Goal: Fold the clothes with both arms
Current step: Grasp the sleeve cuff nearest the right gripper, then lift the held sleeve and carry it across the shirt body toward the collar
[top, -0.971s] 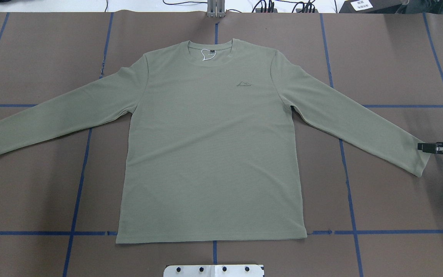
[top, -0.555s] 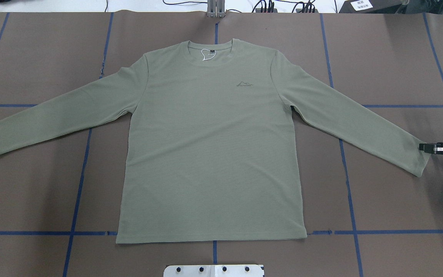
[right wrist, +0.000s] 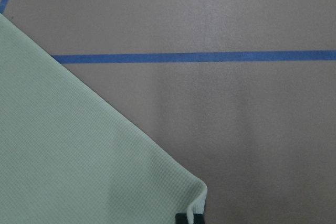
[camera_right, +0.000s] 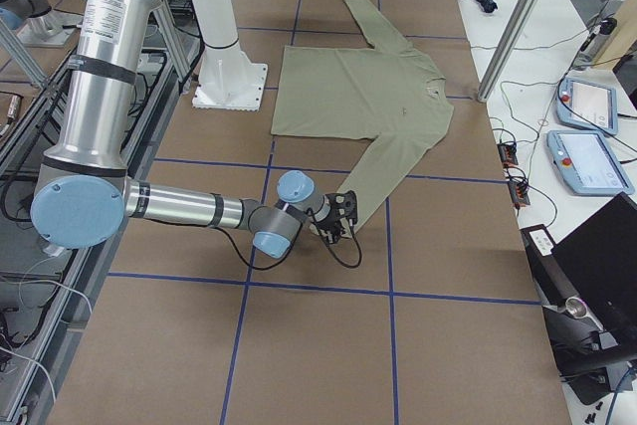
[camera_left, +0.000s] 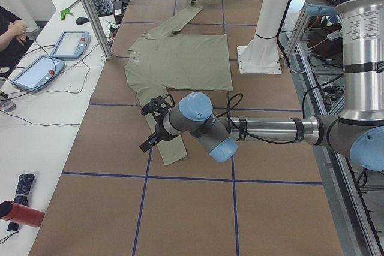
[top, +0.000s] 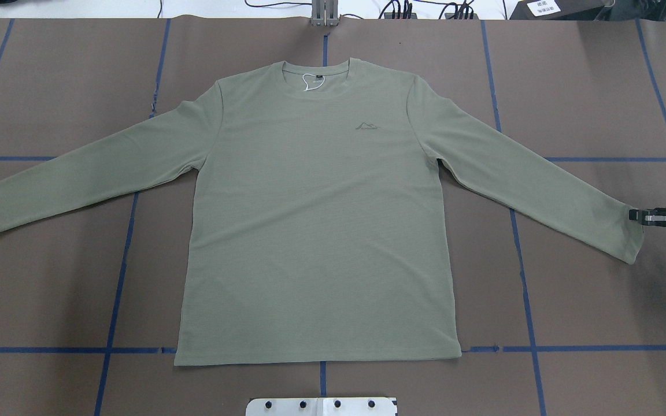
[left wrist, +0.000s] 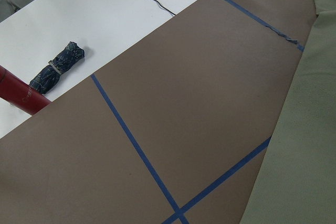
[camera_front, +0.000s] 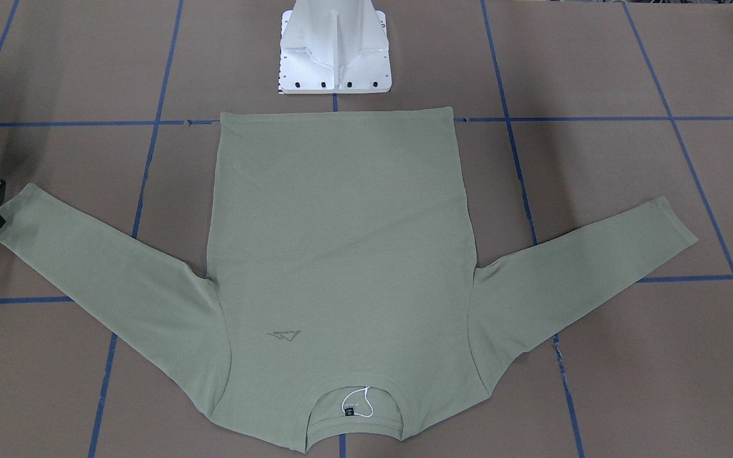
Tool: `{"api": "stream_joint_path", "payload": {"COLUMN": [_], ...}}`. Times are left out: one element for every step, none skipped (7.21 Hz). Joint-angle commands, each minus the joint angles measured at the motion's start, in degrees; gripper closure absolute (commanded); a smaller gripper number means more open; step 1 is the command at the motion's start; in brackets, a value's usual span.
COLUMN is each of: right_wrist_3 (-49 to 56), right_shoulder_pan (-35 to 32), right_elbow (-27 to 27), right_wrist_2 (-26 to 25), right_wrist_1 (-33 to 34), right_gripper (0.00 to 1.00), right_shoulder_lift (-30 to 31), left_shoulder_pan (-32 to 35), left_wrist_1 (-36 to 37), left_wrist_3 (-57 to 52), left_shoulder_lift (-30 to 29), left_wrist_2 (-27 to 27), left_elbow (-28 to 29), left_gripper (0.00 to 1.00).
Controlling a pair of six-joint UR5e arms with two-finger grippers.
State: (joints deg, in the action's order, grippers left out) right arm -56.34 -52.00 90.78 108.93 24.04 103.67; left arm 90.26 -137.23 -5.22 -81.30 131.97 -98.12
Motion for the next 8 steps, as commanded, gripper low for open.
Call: {"api": "stream_joint_path", "payload": {"right_wrist_3": [0.0, 0.0, 0.0, -0.1, -0.2, -0.8, -5.7, -10.7], "right_shoulder_pan": [0.0, -0.1, -0.5, -0.6, -0.6, -0.6, -0.3, 0.3], "right_elbow": [14.5, 19.2, 21.3, 21.5, 21.5, 21.5, 21.5, 21.0], "right_wrist_2": [0.1, 0.1, 0.0, -0.1, -0.2, -0.6, -1.5, -3.3], "right_wrist_1": [19.7, 26.9, 34.1, 41.9, 51.3, 63.0, 72.6, 77.2], "right_gripper": [1.0, 1.0, 1.0, 1.0, 1.0, 1.0, 1.0, 1.0], "right_shoulder_lift": [-0.7, -2.3, -6.4, -12.7, -20.9, -30.2, -38.7, -44.2], "left_shoulder_pan": [-0.1, -0.1, 0.0, 0.0, -0.1, 0.1, 0.2, 0.2], "left_wrist_1": [0.8, 1.0, 1.0, 2.1, 7.0, 12.4, 12.7, 12.8], "left_wrist_3": [-0.7, -0.3, -0.5, -0.5, -0.4, -0.4, -0.4, -0.3], "left_shoulder_lift": [1.9, 1.8, 2.0, 2.0, 1.2, 1.2, 2.0, 2.0], "left_wrist_2": [-0.3, -0.1, 0.0, -0.2, 1.7, 5.2, 6.4, 6.1], "left_elbow": [0.0, 2.5, 2.6, 5.1, 6.1, 5.1, 4.4, 4.4], "left_gripper": [0.0, 0.0, 0.0, 0.0, 0.0, 0.0, 0.0, 0.0]}}
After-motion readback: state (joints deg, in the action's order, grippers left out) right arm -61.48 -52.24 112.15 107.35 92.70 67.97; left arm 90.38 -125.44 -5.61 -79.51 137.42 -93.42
